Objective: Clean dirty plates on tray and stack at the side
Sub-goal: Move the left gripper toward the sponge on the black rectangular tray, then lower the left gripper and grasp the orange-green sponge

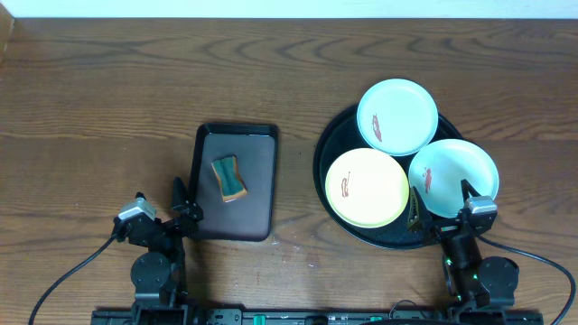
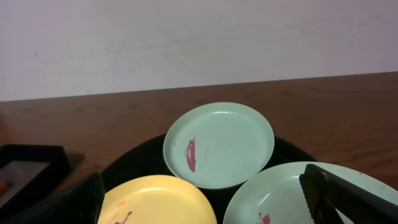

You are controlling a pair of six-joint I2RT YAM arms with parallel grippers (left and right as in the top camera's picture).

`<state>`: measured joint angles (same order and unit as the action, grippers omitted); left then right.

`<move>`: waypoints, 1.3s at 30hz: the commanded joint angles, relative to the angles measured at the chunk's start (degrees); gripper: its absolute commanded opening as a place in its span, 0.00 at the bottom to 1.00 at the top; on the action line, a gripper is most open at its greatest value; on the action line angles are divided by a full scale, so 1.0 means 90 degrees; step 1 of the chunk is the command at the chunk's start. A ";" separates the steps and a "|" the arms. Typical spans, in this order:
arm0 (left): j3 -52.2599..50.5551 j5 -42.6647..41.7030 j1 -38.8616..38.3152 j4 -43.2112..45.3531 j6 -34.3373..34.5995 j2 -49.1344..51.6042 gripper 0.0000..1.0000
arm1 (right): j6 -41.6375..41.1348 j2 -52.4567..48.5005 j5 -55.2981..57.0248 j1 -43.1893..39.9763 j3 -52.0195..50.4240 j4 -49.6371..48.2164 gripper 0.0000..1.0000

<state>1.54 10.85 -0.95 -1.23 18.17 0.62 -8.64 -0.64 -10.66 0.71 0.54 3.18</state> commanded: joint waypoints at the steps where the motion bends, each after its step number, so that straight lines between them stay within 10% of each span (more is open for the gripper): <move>1: -0.0146 -0.0005 0.0027 -0.0187 0.0034 -0.0044 0.84 | 0.0066 0.0000 0.0015 0.0051 -0.0024 0.0002 0.99; 4: -0.0143 -0.0712 0.0027 0.0032 0.0962 -0.0044 0.84 | 0.0066 0.0000 0.0015 0.0051 -0.0024 0.0002 0.99; 6: -0.0141 -0.2766 0.0024 0.0061 0.3150 -0.0041 0.85 | 0.0066 0.0000 0.0015 0.0051 -0.0024 0.0002 0.99; 11: -0.0141 -0.3237 0.0027 0.0529 0.4665 -0.0041 0.84 | 0.0063 0.0000 0.0015 0.0051 -0.0024 0.0002 0.99; 15: 0.0177 -0.3847 0.0036 0.2208 0.3716 -0.0024 0.84 | 0.0066 0.0000 0.0015 0.0051 -0.0024 0.0005 0.99; 29: 0.6470 -0.2125 0.0039 -0.5124 0.0721 0.5304 0.84 | 0.0066 0.0000 0.0012 0.0051 -0.0024 0.0005 0.99; 39: 0.7689 -0.2392 0.0039 -0.6169 0.0607 0.7900 0.84 | 0.0066 -0.0002 0.0015 0.0051 -0.0024 0.0005 0.99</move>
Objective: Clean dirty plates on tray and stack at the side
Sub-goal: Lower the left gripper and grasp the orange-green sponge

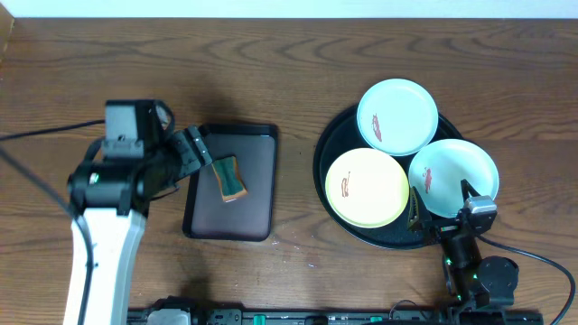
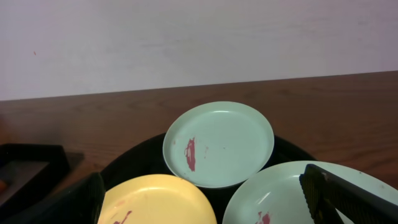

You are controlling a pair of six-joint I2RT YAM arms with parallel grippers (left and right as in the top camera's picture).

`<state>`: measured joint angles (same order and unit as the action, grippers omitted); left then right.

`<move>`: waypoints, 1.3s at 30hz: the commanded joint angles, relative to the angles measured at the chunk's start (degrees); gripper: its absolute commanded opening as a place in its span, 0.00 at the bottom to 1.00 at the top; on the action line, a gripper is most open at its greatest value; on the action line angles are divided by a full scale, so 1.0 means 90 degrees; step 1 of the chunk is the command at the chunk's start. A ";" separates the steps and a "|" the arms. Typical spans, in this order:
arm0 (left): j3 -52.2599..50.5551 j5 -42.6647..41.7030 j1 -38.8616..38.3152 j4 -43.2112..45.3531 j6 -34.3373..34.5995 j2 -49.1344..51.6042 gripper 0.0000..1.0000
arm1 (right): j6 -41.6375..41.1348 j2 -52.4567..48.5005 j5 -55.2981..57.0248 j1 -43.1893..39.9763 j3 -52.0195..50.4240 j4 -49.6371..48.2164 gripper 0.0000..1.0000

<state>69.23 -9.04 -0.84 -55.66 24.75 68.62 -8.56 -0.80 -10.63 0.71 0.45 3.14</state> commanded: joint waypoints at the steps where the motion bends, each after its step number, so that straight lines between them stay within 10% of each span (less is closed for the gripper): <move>1: 0.0168 -0.0410 0.0027 -0.0155 -0.0124 0.0498 0.85 | 0.0056 0.0015 0.0010 0.0051 -0.0015 0.0010 0.99; 9: 0.0090 -0.1496 -0.0053 -0.0277 -0.0129 0.1732 0.84 | 0.0056 0.0015 0.0012 0.0051 -0.0015 0.0010 0.99; 16: -0.0007 -0.0063 -0.0168 -0.0056 -0.0131 0.2798 0.74 | 0.0056 0.0015 0.0012 0.0051 -0.0015 0.0010 0.99; 39: -0.0100 0.0580 -0.0709 0.1018 -0.0102 0.4085 0.75 | 0.0056 0.0015 0.0012 0.0051 -0.0015 0.0010 0.99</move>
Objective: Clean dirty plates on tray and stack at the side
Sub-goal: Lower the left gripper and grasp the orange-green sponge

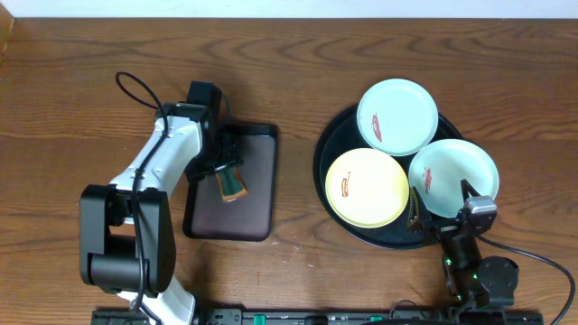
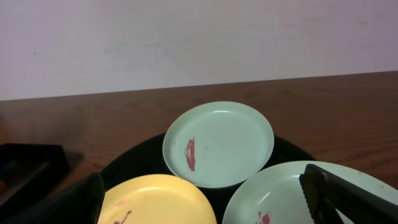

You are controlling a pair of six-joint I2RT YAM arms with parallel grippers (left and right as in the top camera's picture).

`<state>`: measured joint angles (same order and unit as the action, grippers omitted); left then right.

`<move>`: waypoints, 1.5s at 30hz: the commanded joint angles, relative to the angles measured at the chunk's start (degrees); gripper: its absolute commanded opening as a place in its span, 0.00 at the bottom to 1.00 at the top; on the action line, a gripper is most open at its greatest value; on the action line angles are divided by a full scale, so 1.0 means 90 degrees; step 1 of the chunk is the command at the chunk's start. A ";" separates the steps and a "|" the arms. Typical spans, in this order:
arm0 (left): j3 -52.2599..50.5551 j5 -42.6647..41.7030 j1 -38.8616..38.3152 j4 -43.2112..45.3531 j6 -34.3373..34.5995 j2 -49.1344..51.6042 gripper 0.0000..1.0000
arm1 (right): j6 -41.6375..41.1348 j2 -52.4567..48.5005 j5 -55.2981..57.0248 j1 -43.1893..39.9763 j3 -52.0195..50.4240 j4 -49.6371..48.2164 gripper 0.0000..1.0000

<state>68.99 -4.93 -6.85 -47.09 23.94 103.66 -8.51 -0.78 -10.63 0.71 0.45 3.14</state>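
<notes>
Three stained plates lie on the round black tray [image 1: 322, 162]: a pale green one [image 1: 397, 116] at the back, a yellow one [image 1: 366, 187], and a second pale green one [image 1: 452, 173] at the right. The right wrist view shows the far plate [image 2: 217, 144], the yellow plate [image 2: 155, 199] and the near green plate [image 2: 273, 193], each with a red smear. My right gripper [image 2: 205, 208] rests open at the tray's near edge, holding nothing. My left gripper [image 1: 224, 159] hangs over the orange-and-green sponge [image 1: 233, 185], fingers apparently spread at its far end.
The sponge lies in a rectangular black tray [image 1: 248, 217] left of centre, whose corner shows at the left of the right wrist view [image 2: 31, 155]. The left arm reaches along that tray's left side. A cable loops behind it.
My left arm has stretched further in, bringing its gripper from the rectangular tray's left edge to just over the sponge. The right arm and the plates are unchanged.
Both arms first sat parked at the near table edge, with the sponge in its tray and three dirty plates on the round tray. Then the left arm was raised beside the rectangular tray. Now its gripper is at the sponge.
</notes>
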 commanded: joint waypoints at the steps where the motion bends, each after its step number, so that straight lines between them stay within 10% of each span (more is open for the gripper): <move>1: -0.0073 0.0124 -0.0061 0.0126 -0.0005 0.0260 0.75 | 0.0051 0.0012 0.0012 0.0051 -0.0015 0.0010 0.99; 8: -0.0073 0.0109 -0.0092 0.0520 0.0034 0.0920 0.75 | 0.0051 0.0012 0.0012 0.0051 -0.0015 0.0010 0.99; 16: -0.0073 0.0129 -0.0092 0.0743 0.0036 0.0971 0.08 | 0.0051 0.0012 0.0010 0.0051 -0.0015 0.0010 0.99; 19: -0.0073 0.0112 -0.0095 0.0687 0.0041 0.0971 0.17 | 0.0051 0.0012 0.0012 0.0051 -0.0015 0.0010 0.99; 20: -0.0073 0.0007 -0.0095 0.0576 0.0039 0.0971 0.63 | 0.0051 0.0012 0.0012 0.0051 -0.0015 0.0010 0.99; 22: -0.0073 -0.0248 -0.0095 0.0369 0.0039 0.0971 0.88 | 0.0051 0.0012 0.0010 0.0051 -0.0015 0.0010 0.99; 28: -0.0073 -0.1061 -0.0095 -0.0255 0.0036 0.0971 0.88 | 0.0051 0.0012 0.0012 0.0051 -0.0015 0.0010 0.99; 36: -0.0073 -0.1073 -0.0095 -0.0359 0.0114 0.0971 0.08 | 0.0051 0.0012 0.0012 0.0051 -0.0015 0.0010 0.99; 42: -0.0073 -0.1069 -0.0095 -0.0308 0.0182 0.0971 0.13 | 0.0051 0.0012 0.0012 0.0051 -0.0015 0.0010 0.99; 45: -0.0073 -0.0964 -0.0095 -0.0151 0.0177 0.0971 0.72 | 0.0051 0.0012 0.0012 0.0051 -0.0015 0.0010 0.99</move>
<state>69.06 -14.50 -7.73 -49.50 25.43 111.22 -8.51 -0.80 -10.63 0.71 0.45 3.14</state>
